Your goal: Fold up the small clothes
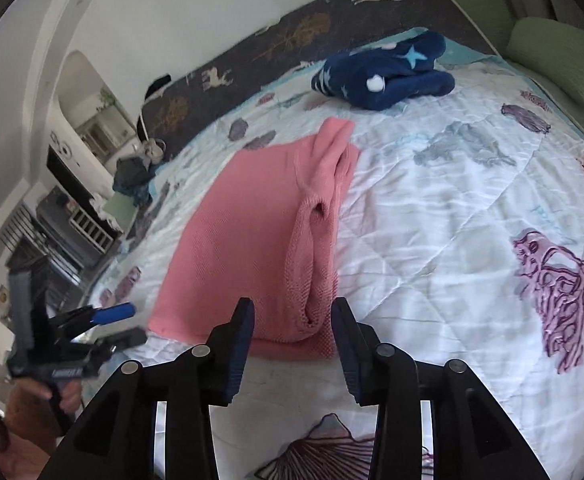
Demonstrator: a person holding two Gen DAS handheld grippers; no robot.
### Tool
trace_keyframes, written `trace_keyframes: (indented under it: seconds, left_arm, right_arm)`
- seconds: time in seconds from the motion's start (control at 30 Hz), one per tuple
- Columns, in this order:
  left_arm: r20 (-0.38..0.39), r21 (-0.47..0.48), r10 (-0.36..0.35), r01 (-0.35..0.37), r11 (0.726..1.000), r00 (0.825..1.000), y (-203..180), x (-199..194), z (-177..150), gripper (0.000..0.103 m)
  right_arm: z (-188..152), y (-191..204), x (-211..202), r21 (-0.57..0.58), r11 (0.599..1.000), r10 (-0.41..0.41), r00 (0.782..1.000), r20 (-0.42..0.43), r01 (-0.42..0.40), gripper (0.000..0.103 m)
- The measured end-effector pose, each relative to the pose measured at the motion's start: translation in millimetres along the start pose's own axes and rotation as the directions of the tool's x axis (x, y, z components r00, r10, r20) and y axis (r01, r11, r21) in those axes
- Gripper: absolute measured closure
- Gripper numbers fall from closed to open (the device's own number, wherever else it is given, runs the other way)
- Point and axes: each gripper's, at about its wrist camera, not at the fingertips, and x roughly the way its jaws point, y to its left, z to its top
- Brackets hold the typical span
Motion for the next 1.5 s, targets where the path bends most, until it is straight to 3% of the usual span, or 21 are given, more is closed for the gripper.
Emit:
trace_keyframes:
  seconds: [0.07,0.1,0.13,0.17,0.2,0.27,0.3,0.37,0.43,0.7,0.8,0.9,1.03,1.17,1.3,1.5]
  left_arm:
    - [-0.002,0.016,0.018,-0.018,1.0,1.0,-3.2,4.9,-2.7,0.029]
    - [0.006,0.02,0.027,-0.027,0.999,1.0,-5.6,7.6,-1.4,0.029]
    - [0.016,0.019,0.031,-0.031,0.999,0.999,-7.0,9.1,0.0,0.029]
    - [0.027,0.013,0.03,-0.03,0.999,0.999,-8.0,11.4,4.0,0.031]
    - [0.045,0.004,0.023,-0.023,1.0,0.999,-8.4,12.1,6.8,0.035]
    - [0.064,-0.002,0.006,-0.006,1.0,0.998,-10.2,13.1,12.7,0.056]
    - [0.066,0.002,0.008,-0.008,1.0,0.998,-11.8,13.3,14.7,0.059]
    - [0.068,0.016,0.0,-0.001,1.0,0.998,-17.1,12.7,16.1,0.078]
    - [0.071,0.028,-0.008,0.006,1.0,0.997,-21.2,11.4,15.5,0.084]
    - [0.098,0.026,0.001,-0.004,1.0,0.995,-25.1,2.2,12.5,0.092]
    - [0.122,0.027,0.021,-0.024,0.999,0.992,-23.0,-5.1,11.0,0.093]
    - [0.089,0.051,0.023,-0.028,0.998,0.996,-19.2,-6.2,2.9,0.094]
    - [0.004,0.066,-0.001,0.0,0.998,1.0,-16.4,5.2,-13.8,0.095]
    - [-0.017,0.072,-0.03,0.031,0.997,0.999,-14.3,-1.1,-17.8,0.095]
    - [0.065,0.044,-0.113,0.11,0.993,0.991,-12.8,-24.9,1.3,0.095]
    - [0.172,0.056,-0.206,0.2,0.978,0.963,-27.0,-25.6,53.7,0.095]
  right_arm:
    - [-0.2,0.8,7.3,0.007,1.0,-0.028,0.999,-0.02,0.028,0.063]
    - [-0.1,0.8,10.7,0.009,0.999,-0.033,0.999,-0.03,0.033,0.067]
    - [0.9,1.2,15.2,0.012,0.999,-0.038,0.998,-0.044,0.039,0.075]
    - [1.9,1.5,17.7,0.01,0.998,-0.055,0.997,-0.056,0.056,0.094]
    - [3.3,2.7,19.9,0.011,0.997,-0.069,0.996,-0.062,0.07,0.094]
    - [4.8,3.7,18.8,0.024,0.997,-0.072,0.996,-0.055,0.073,0.095]
    - [5.8,3.6,16.8,0.036,0.997,-0.063,0.997,-0.054,0.065,0.095]
    - [7.3,2.2,11.6,0.062,0.998,-0.027,0.999,-0.048,0.03,0.095]
    - [8.8,0.8,6.9,0.078,0.997,0.003,0.999,-0.042,0.001,0.095]
    - [13.1,0.7,4.9,0.088,0.995,0.04,0.998,-0.051,-0.035,0.095]
    - [13.9,-1.5,-0.9,0.123,0.988,0.095,0.994,-0.047,-0.089,0.095]
    - [11.5,1.7,-6.5,0.109,0.989,0.104,0.993,-0.059,-0.097,0.096]
    - [-7.2,-10.7,15.6,0.071,0.997,-0.014,0.988,-0.155,0.025,0.095]
    - [-4.6,-19.9,7.8,0.112,0.994,0.032,0.992,-0.119,-0.019,0.084]
    - [17.6,-10.2,-14.3,0.034,0.999,-0.007,1.0,-0.017,0.008,0.077]
    - [38.2,-4.1,-2.3,0.046,0.999,0.023,1.0,0.005,-0.024,0.077]
